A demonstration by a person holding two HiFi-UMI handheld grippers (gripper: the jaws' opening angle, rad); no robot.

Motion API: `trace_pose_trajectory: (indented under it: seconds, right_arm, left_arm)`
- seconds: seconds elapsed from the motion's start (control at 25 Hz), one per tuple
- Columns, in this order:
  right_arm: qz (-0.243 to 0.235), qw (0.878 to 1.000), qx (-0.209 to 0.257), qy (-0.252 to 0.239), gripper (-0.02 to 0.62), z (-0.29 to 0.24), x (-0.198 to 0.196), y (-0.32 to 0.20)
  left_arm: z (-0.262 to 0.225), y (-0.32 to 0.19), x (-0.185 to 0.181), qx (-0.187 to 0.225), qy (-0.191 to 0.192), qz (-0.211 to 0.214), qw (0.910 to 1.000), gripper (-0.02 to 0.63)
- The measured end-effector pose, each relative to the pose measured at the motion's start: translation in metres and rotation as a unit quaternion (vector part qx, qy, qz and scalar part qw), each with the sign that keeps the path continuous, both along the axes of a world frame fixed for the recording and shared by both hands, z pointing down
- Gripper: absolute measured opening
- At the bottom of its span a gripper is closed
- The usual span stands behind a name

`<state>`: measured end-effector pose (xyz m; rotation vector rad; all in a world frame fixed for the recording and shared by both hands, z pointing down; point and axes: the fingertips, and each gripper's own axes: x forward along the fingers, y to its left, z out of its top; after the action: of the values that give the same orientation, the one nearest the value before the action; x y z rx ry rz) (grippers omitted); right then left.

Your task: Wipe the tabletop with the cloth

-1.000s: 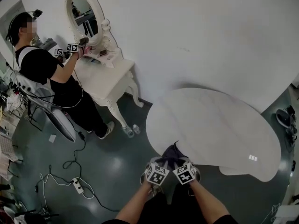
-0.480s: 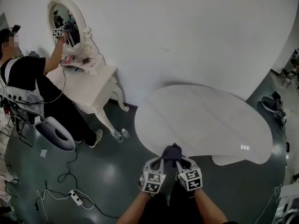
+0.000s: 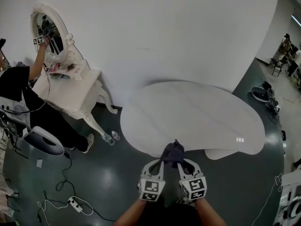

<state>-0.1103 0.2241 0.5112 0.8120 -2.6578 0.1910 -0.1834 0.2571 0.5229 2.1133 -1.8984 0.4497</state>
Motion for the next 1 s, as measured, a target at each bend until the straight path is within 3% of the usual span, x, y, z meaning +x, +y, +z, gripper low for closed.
trace_pose_trajectory:
  seconds: [0.24, 0.48, 0.72, 1.0]
  right_arm:
    - [0.047, 0.998, 0.042, -0.017, 0.041, -0.037, 0.055, 0.0]
    - [0.086, 0.992, 0.079, -0.042, 0.041, -0.08, 0.116, 0.001]
    - [0.101, 0.988, 0.101, -0.066, 0.041, -0.106, 0.165, 0.016]
    - [0.11, 0.981, 0.131, -0.087, 0.041, -0.115, 0.204, 0.032]
  left_arm:
    - [-0.033, -0.005, 0.046, 0.03, 0.009, 0.012, 0.9994, 0.008]
    - [-0.079, 0.006, 0.094, 0.076, -0.032, 0.026, 0.9962, 0.008]
    - [-0.085, 0.019, 0.129, 0.074, -0.028, 0.018, 0.9967, 0.008]
    - [-0.102, 0.027, 0.178, 0.099, -0.028, 0.021, 0.9945, 0.008]
